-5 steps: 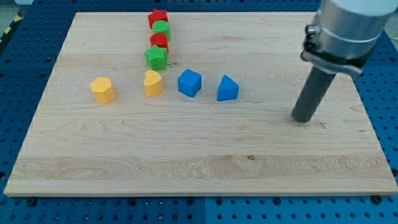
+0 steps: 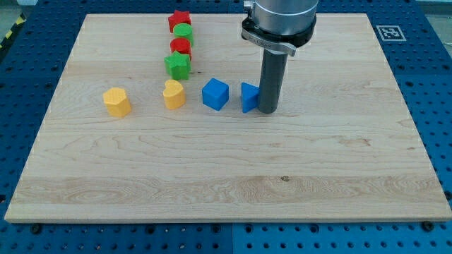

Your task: Push the blue cube into the yellow heart

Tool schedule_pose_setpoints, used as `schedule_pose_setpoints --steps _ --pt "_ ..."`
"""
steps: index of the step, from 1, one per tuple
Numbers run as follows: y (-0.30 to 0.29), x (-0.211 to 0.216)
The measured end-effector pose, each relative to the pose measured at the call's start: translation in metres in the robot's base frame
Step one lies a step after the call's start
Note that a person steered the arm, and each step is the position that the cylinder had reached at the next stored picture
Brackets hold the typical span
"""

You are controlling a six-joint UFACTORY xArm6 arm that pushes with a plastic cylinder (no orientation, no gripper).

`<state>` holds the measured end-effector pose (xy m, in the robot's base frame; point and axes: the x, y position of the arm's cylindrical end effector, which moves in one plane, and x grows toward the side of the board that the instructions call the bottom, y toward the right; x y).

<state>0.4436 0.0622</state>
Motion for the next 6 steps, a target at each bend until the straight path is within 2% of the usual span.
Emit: schedule_pose_setpoints --steps 1,6 --pt "-0.006 -0.004" --pt "-0.123 -0.030"
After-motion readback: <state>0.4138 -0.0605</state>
